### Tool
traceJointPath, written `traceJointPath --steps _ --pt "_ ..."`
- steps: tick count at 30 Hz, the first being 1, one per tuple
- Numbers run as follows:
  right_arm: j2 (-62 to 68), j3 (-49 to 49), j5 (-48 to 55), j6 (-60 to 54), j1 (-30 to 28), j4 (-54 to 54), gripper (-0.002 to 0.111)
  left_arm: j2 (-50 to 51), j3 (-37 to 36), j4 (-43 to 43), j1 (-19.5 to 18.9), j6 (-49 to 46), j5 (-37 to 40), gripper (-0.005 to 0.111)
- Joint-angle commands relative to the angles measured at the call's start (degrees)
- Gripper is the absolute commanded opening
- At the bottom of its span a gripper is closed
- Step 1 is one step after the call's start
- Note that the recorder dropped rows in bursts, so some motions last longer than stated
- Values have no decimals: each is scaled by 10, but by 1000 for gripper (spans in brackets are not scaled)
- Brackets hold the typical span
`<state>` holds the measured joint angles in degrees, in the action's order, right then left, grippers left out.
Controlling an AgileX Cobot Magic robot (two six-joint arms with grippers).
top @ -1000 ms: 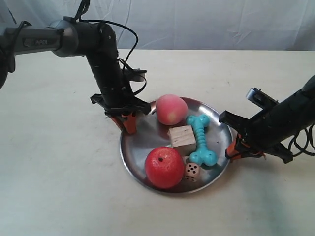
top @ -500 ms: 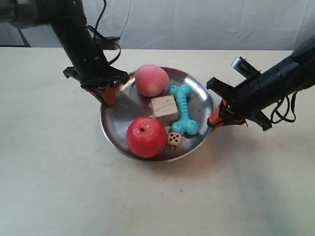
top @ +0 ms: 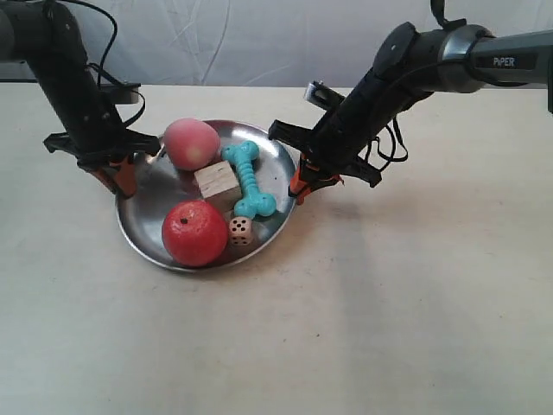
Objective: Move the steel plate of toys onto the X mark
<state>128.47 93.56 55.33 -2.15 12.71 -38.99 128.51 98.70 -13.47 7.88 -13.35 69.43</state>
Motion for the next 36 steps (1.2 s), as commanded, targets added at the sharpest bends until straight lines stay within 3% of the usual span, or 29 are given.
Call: traceJointPath --steps 1,8,15,23,26,31,36 --pt "12 23 -1 22 11 -33 -1 23 -3 -23 8 -5 5 0" --pt "31 23 -2 22 11 -18 1 30 -4 -21 8 -5 5 0" --pt "31 23 -2 22 11 -9 44 30 -4 -20 8 0 5 6" --pt "31 23 0 22 11 14 45 30 -4 29 -3 55 5 44" --pt "31 23 3 22 11 14 45 25 -4 42 -14 58 5 53" --pt "18 23 -18 22 5 32 45 -1 -4 43 -33 39 5 57" --pt "-35 23 -38 22 5 124 45 -53 -4 36 -50 35 5 55"
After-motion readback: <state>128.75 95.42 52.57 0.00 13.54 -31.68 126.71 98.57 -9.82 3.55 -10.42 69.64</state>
